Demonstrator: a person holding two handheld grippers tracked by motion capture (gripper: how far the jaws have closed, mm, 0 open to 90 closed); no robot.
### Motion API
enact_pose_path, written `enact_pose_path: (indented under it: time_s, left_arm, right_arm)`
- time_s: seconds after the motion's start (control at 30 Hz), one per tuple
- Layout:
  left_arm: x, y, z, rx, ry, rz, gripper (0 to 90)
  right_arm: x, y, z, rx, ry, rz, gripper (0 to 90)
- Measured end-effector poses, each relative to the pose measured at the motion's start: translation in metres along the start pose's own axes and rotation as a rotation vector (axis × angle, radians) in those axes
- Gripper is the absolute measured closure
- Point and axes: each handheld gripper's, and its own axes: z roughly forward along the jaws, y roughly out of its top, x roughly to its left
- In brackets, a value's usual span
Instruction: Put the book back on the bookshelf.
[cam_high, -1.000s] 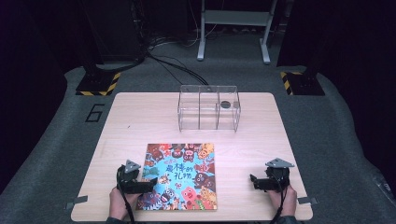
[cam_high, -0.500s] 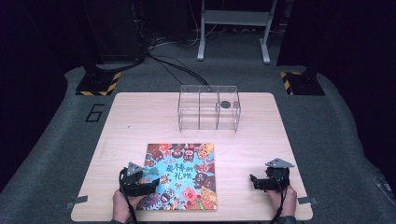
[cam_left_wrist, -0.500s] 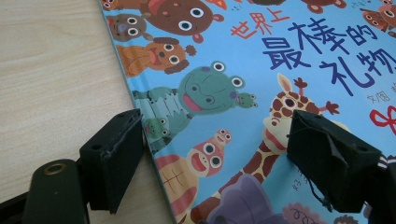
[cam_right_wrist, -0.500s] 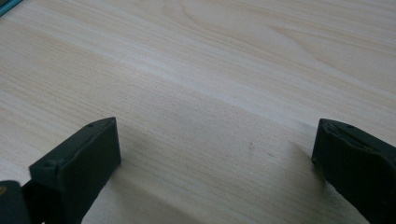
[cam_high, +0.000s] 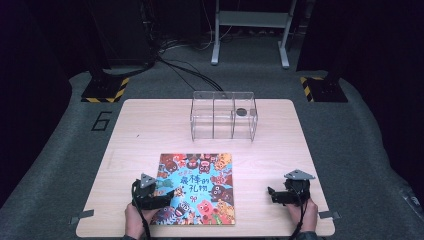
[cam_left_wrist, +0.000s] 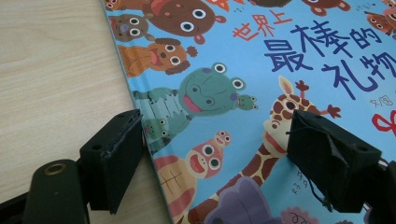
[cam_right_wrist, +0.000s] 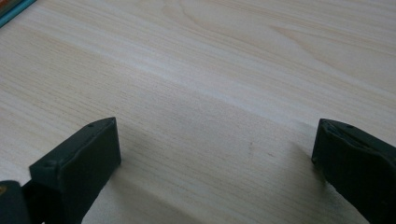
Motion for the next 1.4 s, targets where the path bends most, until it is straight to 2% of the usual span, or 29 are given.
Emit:
enact_pose_path:
  time_s: [0.1,0.13,0.17,0.2,0.23,0.27,0.33,0.47,0.53,0.57,0.87,1.03,1.4]
  left_arm:
    - [-0.004,0.001,0.003,-0.010,0.005,-0.001,18.7]
    - [-0.005,0.002,0.004,-0.012,0.006,-0.002,18.7]
    - [-0.006,0.002,0.004,-0.011,0.003,0.001,18.7]
    - [-0.006,0.003,0.003,0.006,-0.001,0.012,18.7]
    - [-0.008,0.002,0.005,-0.008,0.005,0.008,18.7]
    - [-0.008,0.003,0.004,0.009,-0.001,0.020,18.7]
    - [-0.011,0.003,0.007,-0.013,0.008,0.013,18.8]
    - [-0.013,0.005,0.007,0.008,0.002,0.017,18.8]
    - [-0.017,0.006,0.010,-0.018,0.011,-0.002,18.8]
    - [-0.016,0.007,0.010,-0.008,0.010,0.009,18.8]
    - [-0.024,0.012,0.016,-0.001,0.013,0.004,18.8]
    - [-0.030,0.016,0.020,0.014,0.006,0.026,18.8]
    - [-0.037,0.020,0.026,0.014,0.000,0.028,18.8]
  right_arm:
    - [0.001,0.000,0.000,-0.004,-0.001,0.011,0.5]
    - [0.000,0.000,0.000,0.000,0.000,0.000,0.5]
    - [0.001,0.000,0.000,-0.004,-0.001,0.012,0.5]
    - [0.000,0.000,0.000,-0.001,-0.001,0.003,0.5]
    - [0.000,0.000,0.000,-0.007,0.000,0.006,0.6]
    - [0.000,0.000,0.000,-0.007,0.000,0.006,0.6]
    - [0.001,0.000,0.000,-0.006,0.000,0.012,0.6]
    - [0.001,0.000,0.000,-0.006,0.000,0.012,0.7]
    - [0.001,0.000,0.000,-0.006,0.000,0.009,0.7]
    - [0.001,0.000,0.000,-0.006,0.000,0.011,0.6]
    - [0.001,0.000,0.000,-0.005,-0.001,0.016,0.7]
    - [0.001,0.000,0.000,-0.006,-0.001,0.015,0.8]
    - [0.001,0.000,0.000,-0.006,-0.001,0.015,1.0]
